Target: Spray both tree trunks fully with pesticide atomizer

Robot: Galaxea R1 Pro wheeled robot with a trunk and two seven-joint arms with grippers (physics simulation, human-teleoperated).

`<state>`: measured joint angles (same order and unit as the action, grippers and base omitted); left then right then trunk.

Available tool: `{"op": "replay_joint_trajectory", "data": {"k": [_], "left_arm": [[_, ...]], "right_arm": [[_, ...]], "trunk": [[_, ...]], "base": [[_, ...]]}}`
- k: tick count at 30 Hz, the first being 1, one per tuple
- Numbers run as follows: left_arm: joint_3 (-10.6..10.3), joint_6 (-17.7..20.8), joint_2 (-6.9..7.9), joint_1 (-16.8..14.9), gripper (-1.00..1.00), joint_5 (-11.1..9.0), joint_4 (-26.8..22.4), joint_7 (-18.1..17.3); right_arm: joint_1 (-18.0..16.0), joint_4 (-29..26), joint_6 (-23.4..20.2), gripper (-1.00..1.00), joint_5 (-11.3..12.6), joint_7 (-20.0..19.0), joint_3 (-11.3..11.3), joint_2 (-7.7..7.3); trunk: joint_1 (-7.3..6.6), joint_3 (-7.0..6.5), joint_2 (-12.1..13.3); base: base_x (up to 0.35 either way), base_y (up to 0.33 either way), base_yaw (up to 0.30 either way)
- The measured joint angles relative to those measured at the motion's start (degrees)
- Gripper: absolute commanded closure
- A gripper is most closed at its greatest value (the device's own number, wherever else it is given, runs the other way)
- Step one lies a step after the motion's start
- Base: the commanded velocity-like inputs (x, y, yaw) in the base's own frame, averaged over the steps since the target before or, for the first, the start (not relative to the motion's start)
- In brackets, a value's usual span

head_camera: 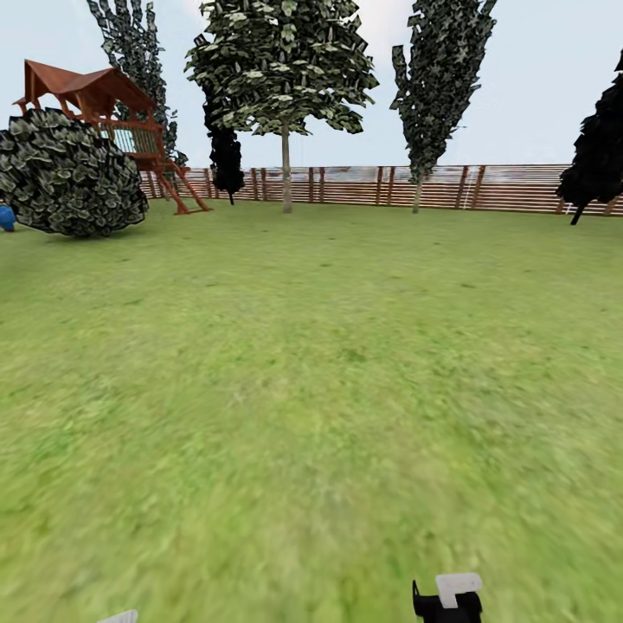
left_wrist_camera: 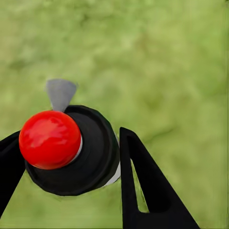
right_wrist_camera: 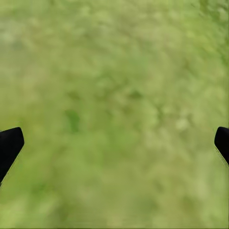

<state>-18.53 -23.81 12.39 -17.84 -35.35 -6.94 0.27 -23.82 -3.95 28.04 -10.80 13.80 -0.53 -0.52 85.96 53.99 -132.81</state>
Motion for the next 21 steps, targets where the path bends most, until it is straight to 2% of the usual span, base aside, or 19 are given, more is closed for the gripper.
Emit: {"op": "replay_joint_trajectory", "data": {"k": [16,21], "left_arm": [[0.0,0.0,0.09,0.0,1.0,0.0,0.0,0.0],[0.0,0.1,0.17,0.0,1.0,0.0,0.0,0.0]], "right_arm": [[0.0,-0.1,-0.1,-1.0,-0.3,0.1,0.1,0.04],[0.0,-0.1,-0.1,-1.0,-0.3,0.1,0.1,-0.18]], "trunk": [[0.0,0.0,0.0],[0.0,0.0,0.0]], "base": [[0.338,0.0,0.0],[0.322,0.128,0.0]]}}
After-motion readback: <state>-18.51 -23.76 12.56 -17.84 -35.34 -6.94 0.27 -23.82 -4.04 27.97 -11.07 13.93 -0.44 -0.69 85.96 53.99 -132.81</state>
